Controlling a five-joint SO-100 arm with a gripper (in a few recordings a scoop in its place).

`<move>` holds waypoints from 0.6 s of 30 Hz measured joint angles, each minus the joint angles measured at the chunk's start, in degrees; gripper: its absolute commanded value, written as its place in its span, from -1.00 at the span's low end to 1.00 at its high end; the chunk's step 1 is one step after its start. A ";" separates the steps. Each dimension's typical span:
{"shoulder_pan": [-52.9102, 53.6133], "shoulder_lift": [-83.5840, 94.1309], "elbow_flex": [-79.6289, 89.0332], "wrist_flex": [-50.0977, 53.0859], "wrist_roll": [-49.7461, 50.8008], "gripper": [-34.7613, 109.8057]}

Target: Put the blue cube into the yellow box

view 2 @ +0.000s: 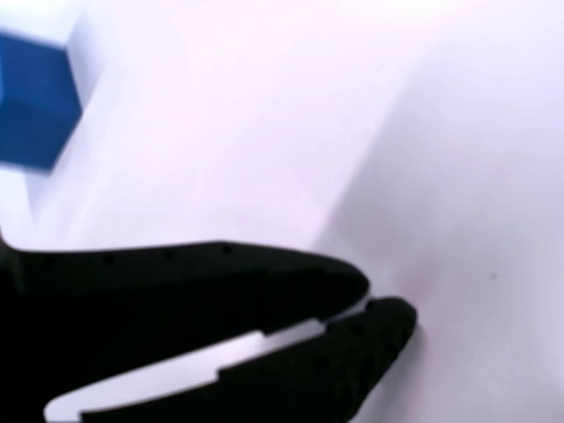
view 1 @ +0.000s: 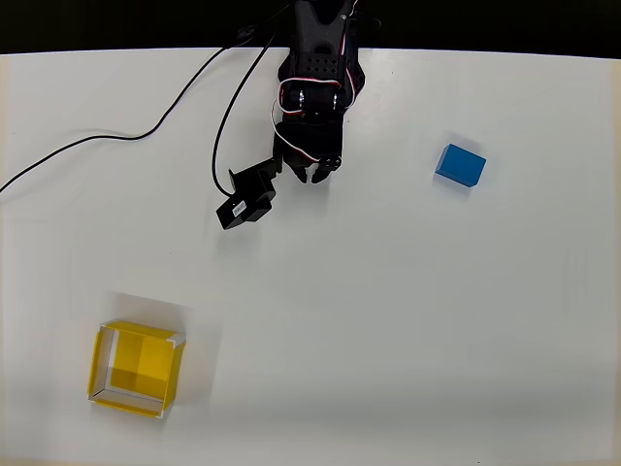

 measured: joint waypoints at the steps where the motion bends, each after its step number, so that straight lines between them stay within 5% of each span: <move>1: 0.18 -2.02 -0.70 -0.79 0.09 -0.29; 18: -13.18 -35.33 -44.74 -4.75 -0.26 0.10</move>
